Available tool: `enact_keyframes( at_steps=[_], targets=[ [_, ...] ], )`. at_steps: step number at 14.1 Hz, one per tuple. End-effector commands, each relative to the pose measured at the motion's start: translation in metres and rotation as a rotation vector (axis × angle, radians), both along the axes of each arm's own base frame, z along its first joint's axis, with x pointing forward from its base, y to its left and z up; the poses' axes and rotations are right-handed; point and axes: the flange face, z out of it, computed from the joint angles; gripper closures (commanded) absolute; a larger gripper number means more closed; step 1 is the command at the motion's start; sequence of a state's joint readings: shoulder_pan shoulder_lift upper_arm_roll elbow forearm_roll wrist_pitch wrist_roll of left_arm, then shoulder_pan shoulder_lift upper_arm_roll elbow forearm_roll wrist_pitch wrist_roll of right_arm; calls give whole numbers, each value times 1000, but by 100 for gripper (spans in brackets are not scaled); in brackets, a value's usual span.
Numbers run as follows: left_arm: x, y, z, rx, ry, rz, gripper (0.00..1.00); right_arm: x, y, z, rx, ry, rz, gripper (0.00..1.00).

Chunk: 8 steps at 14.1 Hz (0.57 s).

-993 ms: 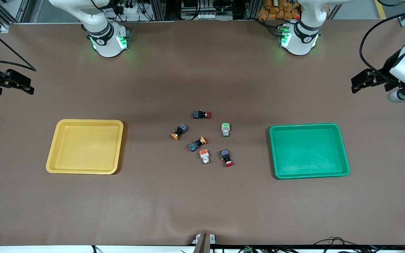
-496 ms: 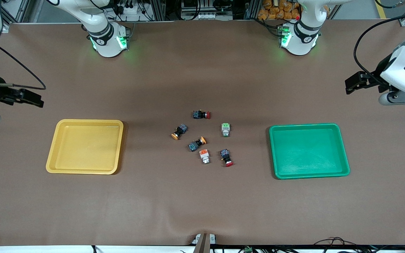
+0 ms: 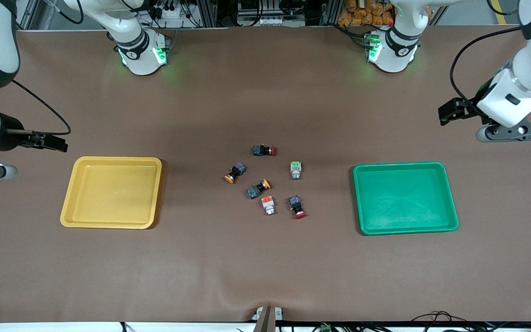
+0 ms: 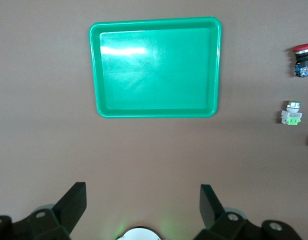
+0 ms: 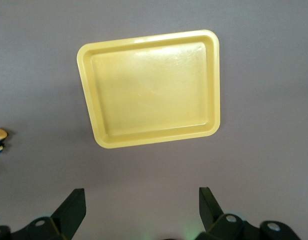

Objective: Place green and yellow buttons in trays

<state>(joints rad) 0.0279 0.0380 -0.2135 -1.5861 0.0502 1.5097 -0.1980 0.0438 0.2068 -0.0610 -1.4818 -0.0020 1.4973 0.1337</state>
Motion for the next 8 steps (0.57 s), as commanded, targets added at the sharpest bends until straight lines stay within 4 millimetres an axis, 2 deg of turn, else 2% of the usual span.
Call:
enact_keyframes(
  at_steps=[1, 3, 5, 8],
  targets=[
    [2, -15, -11, -9, 1, 8, 0, 12, 2, -15, 3, -8, -72, 0],
    [5, -27, -23, -12, 4, -11, 0, 15, 9, -25, -8, 9, -120, 0],
    [6, -43, -42, -18, 4, -28, 0, 22, 28, -46, -30, 34, -186, 0],
    [3, -66, -70, -21, 5, -29, 0, 24, 85, -69, -59, 59, -275, 0]
  ],
)
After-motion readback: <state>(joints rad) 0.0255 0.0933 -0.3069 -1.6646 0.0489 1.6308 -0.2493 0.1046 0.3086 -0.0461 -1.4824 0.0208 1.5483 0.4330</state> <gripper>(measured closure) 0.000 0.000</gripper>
